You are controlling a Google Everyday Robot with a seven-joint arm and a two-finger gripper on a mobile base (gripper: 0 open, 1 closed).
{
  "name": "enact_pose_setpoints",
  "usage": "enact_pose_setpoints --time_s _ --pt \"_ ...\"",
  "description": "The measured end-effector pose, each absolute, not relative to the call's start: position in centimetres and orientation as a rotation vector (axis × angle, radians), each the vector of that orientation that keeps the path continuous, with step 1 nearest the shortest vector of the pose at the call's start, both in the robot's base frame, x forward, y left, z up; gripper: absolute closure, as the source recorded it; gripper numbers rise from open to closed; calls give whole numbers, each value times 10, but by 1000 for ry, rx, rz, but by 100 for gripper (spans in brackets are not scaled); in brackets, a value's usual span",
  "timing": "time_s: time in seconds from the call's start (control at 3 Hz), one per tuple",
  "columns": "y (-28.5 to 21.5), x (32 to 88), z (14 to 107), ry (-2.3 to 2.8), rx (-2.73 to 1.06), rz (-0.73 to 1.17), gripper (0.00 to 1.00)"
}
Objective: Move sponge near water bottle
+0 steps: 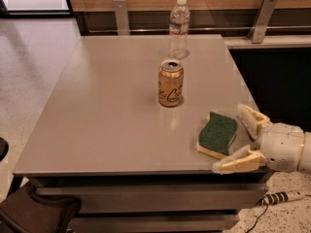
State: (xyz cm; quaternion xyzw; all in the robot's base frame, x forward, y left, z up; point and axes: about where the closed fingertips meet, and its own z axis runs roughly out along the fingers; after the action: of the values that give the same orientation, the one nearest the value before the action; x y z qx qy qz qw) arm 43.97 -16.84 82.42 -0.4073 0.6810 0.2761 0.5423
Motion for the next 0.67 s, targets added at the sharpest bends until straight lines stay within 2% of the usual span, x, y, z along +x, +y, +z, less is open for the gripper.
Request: enact_pose_setpoints --time_s 0.33,0.67 --pt "-166 443 817 1628 -959 659 16" --pt "-163 443 818 1626 -965 661 47"
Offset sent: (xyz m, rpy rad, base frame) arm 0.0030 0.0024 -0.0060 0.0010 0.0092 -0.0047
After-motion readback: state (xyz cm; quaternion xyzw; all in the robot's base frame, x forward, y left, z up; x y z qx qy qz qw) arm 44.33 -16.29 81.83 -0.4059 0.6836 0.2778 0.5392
